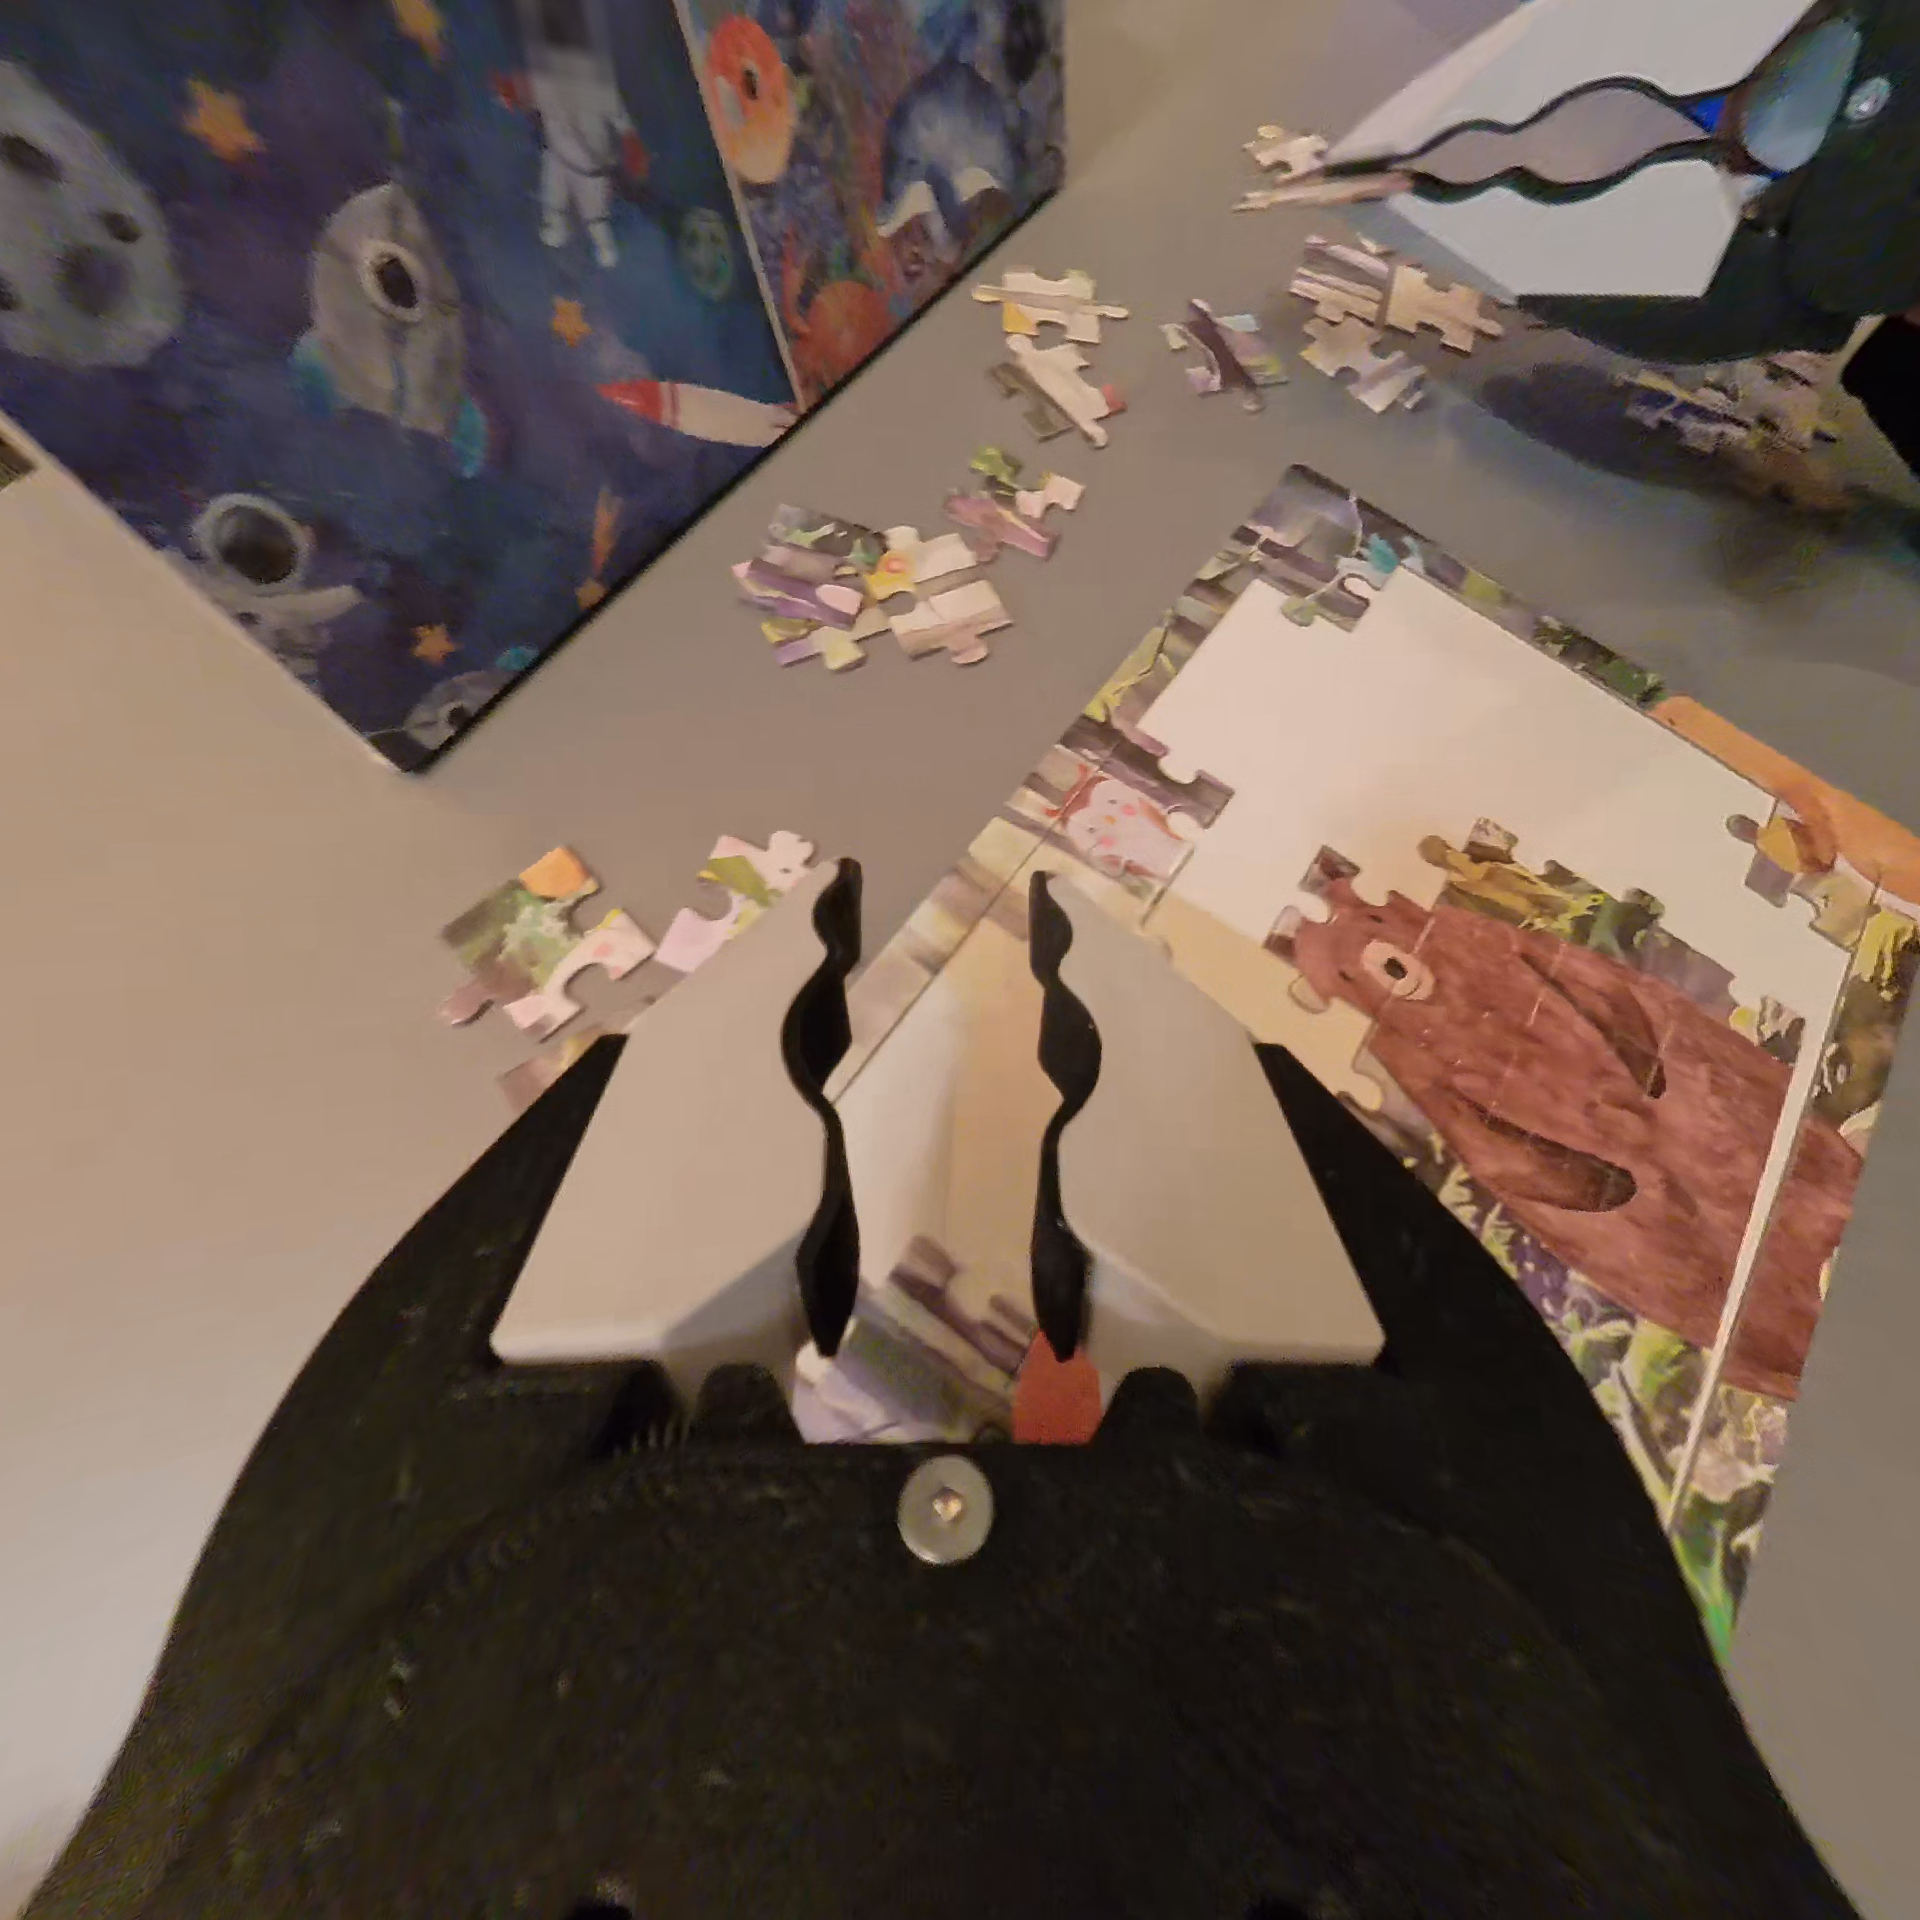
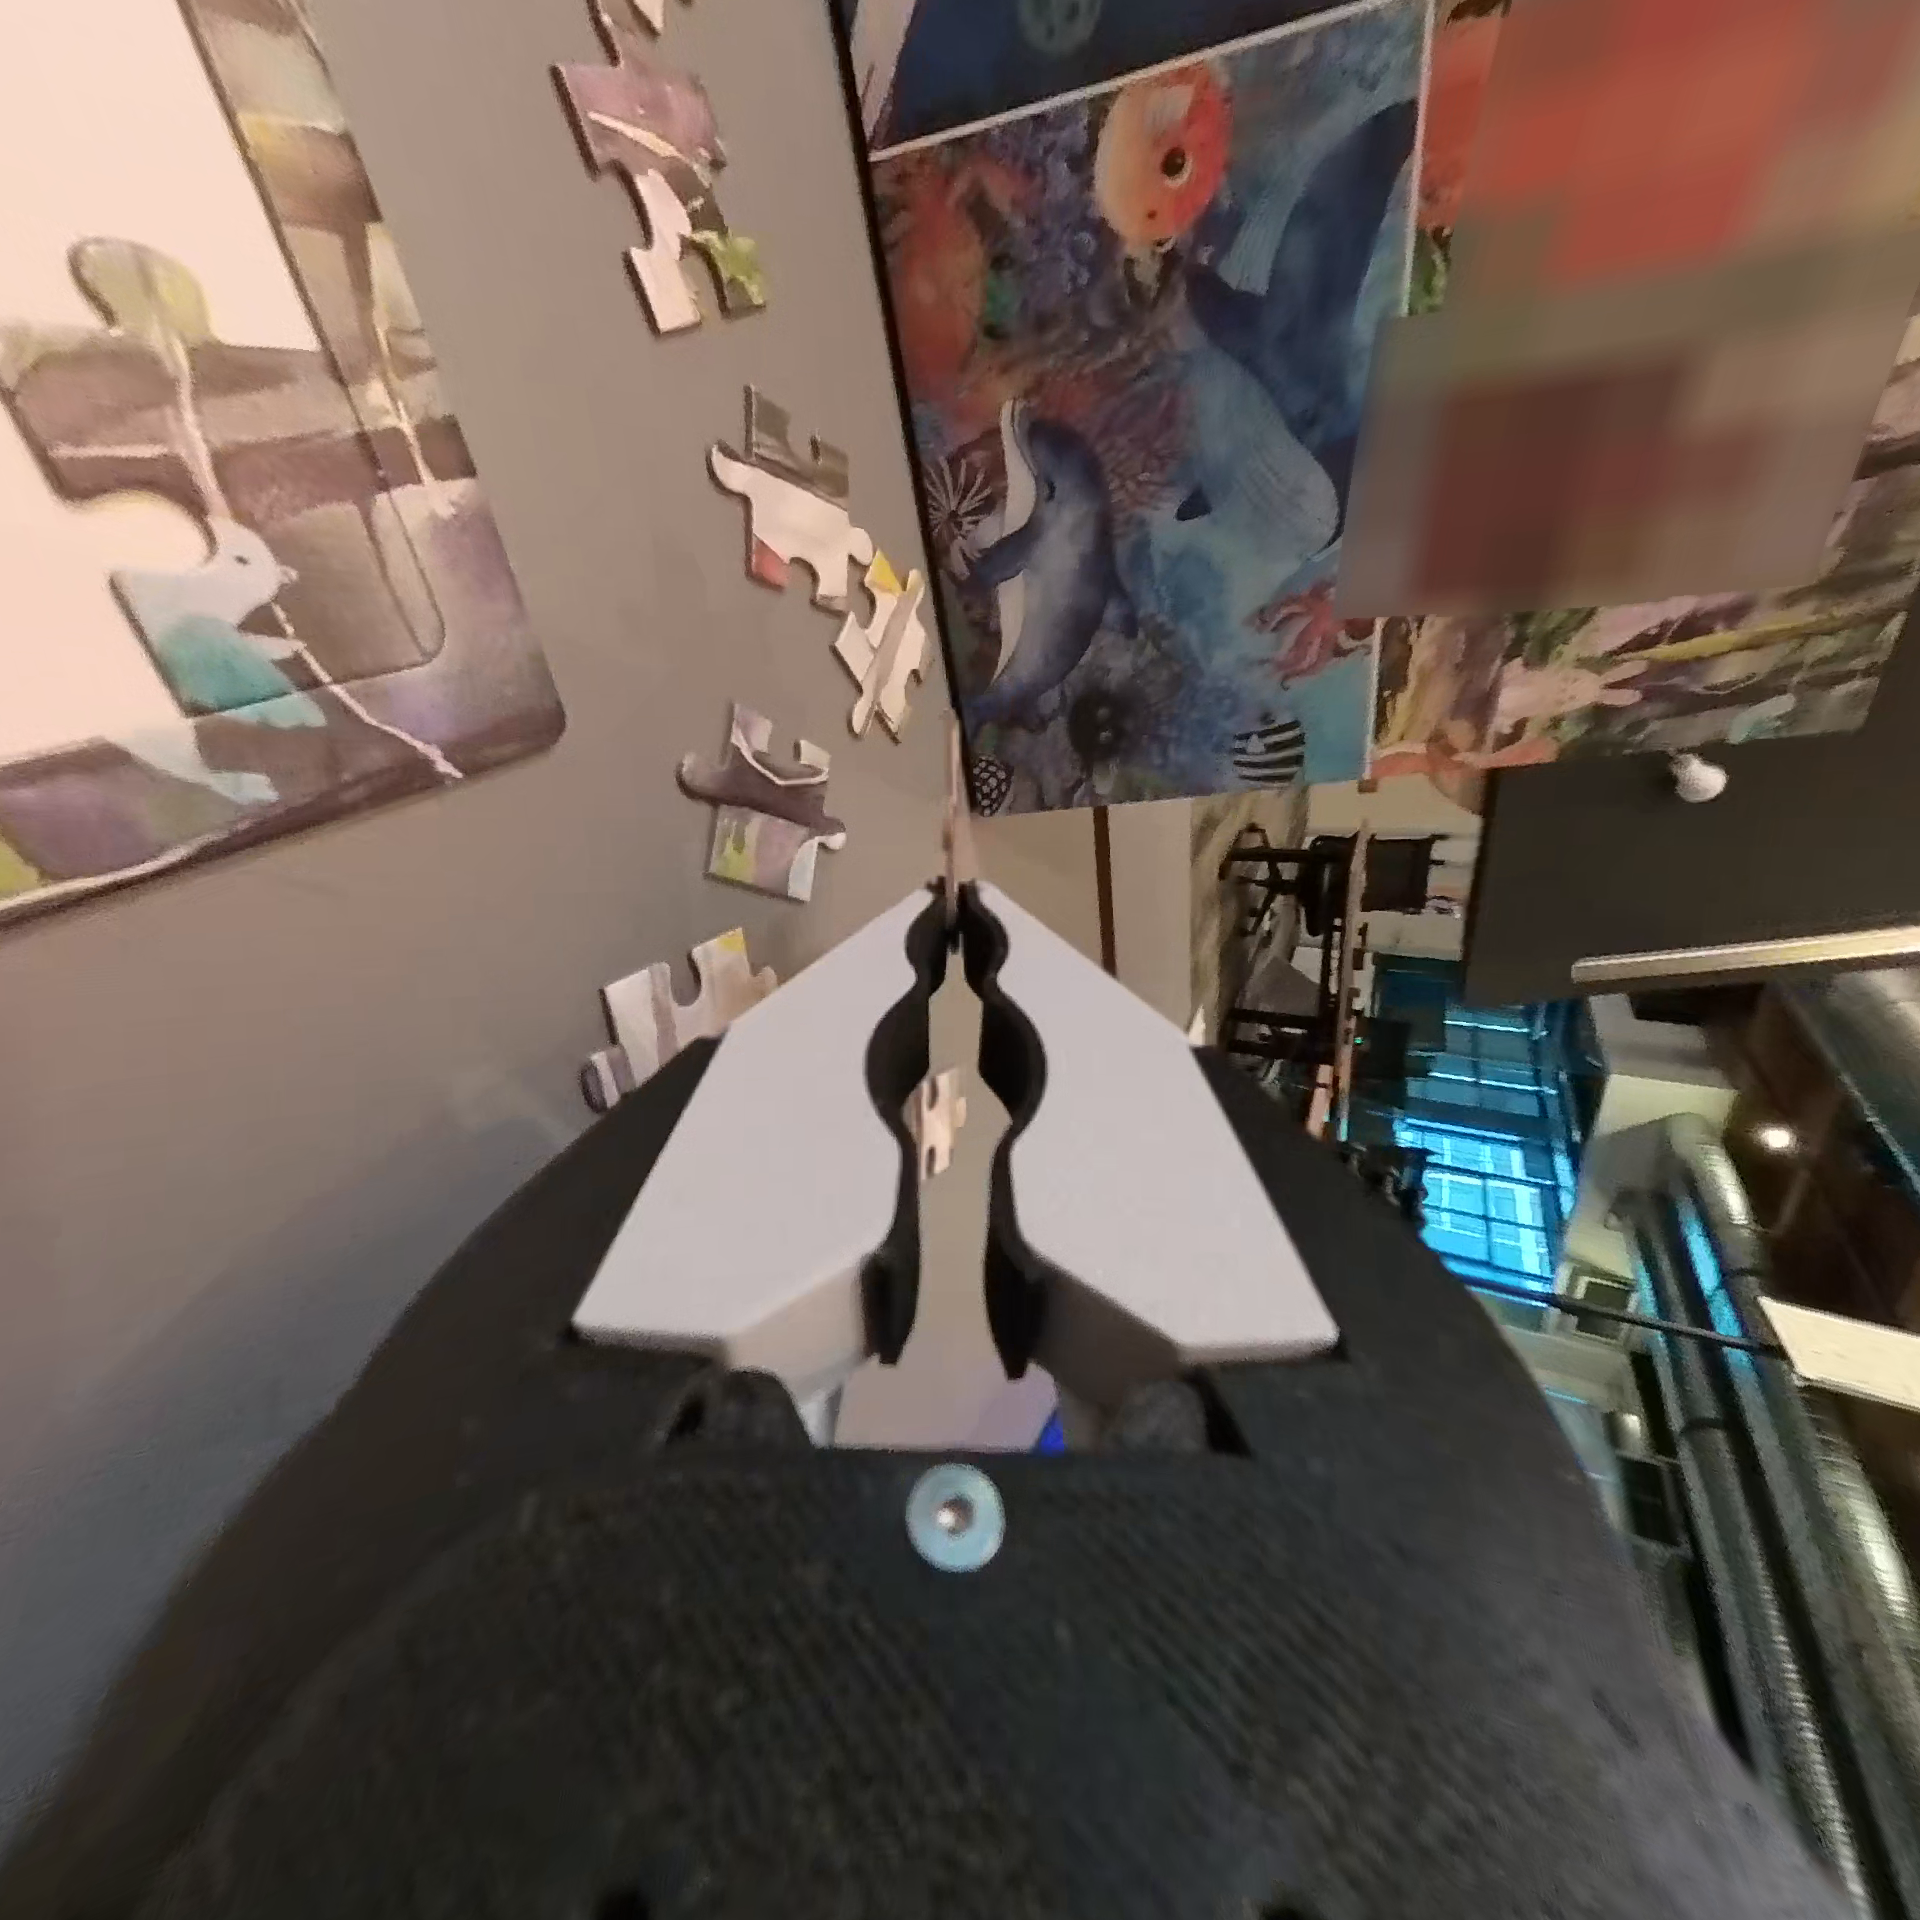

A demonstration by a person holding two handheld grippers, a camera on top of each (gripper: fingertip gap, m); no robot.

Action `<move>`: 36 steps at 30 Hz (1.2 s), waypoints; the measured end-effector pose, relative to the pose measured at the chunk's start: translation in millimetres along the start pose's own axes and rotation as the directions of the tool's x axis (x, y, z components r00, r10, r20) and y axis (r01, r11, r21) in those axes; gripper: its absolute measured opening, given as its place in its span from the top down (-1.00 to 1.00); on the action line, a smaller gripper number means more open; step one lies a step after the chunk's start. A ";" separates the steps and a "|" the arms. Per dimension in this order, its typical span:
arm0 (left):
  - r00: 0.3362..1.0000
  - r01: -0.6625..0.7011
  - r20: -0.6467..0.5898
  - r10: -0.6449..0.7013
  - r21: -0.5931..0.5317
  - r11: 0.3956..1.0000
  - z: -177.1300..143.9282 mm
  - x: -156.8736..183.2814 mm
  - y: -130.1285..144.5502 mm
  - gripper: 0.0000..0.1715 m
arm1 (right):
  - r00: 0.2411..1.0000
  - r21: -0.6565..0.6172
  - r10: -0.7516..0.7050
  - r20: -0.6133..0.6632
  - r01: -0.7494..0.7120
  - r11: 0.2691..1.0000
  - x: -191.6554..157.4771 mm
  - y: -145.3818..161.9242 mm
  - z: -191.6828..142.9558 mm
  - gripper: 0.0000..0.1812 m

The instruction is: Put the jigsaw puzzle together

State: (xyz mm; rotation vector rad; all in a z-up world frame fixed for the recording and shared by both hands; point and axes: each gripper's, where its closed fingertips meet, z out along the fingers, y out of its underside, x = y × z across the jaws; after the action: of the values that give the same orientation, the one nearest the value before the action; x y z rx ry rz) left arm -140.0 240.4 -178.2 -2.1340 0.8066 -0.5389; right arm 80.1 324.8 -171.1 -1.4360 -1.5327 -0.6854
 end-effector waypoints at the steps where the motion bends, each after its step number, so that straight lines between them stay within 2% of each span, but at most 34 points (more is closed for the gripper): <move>1: 1.000 0.006 -0.003 -0.006 -0.001 1.000 -2.2 -3.7 1.2 0.66 | 1.000 0.001 -0.018 -0.009 0.018 1.000 1.0 -2.4 -1.5 1.00; 5: 0.999 -0.005 -0.036 0.004 -0.014 1.000 -4.3 -3.9 4.4 0.64 | 0.998 0.001 -0.049 -0.039 0.049 0.999 8.3 -5.9 -8.4 1.00; 9: 0.998 -0.054 -0.032 0.052 -0.045 0.998 1.7 3.1 9.0 0.64 | 0.996 -0.071 -0.031 -0.083 0.025 0.997 25.9 20.6 -12.8 1.00; 15: 0.998 -0.065 -0.014 0.065 -0.031 0.997 0.6 2.5 6.4 0.64 | 0.985 -0.187 0.136 -0.107 -0.154 0.970 41.1 85.9 -14.7 1.00; 17: 0.999 -0.050 -0.011 0.050 -0.011 0.999 -0.9 -1.3 4.8 0.64 | 0.961 -0.139 0.251 -0.117 -0.266 0.954 45.2 94.4 -14.8 1.00; 20: 1.000 -0.013 -0.006 0.013 0.006 1.000 -2.1 -11.0 6.0 0.63 | 0.903 -0.012 0.415 -0.114 -0.419 0.908 55.7 93.7 -19.2 1.00; 22: 1.000 0.011 0.013 -0.011 0.034 0.999 -5.5 -21.4 4.9 0.63 | 0.897 0.002 0.429 -0.103 -0.431 0.902 55.6 94.5 -19.6 1.00; 28: 0.994 0.083 0.053 -0.091 0.137 0.987 -22.7 -51.8 -0.9 0.63 | 0.954 0.080 0.295 -0.047 -0.291 0.954 42.8 65.6 -22.5 1.00; 33: 0.988 0.081 0.115 -0.102 0.177 0.981 -32.4 -72.1 -0.2 0.63 | 0.974 0.160 0.181 0.136 -0.201 0.966 11.4 34.7 -40.9 1.00; 36: 0.987 0.100 0.104 -0.124 0.204 0.974 -34.3 -75.6 -0.7 0.63 | 0.975 0.185 0.108 0.192 -0.144 0.972 -9.1 23.5 -57.6 1.00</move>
State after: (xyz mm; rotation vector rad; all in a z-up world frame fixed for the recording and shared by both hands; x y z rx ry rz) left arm -213.9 275.6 -165.0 -2.0133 0.5461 -0.5251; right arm 115.7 274.7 -157.8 -1.4598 -1.5833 -0.3226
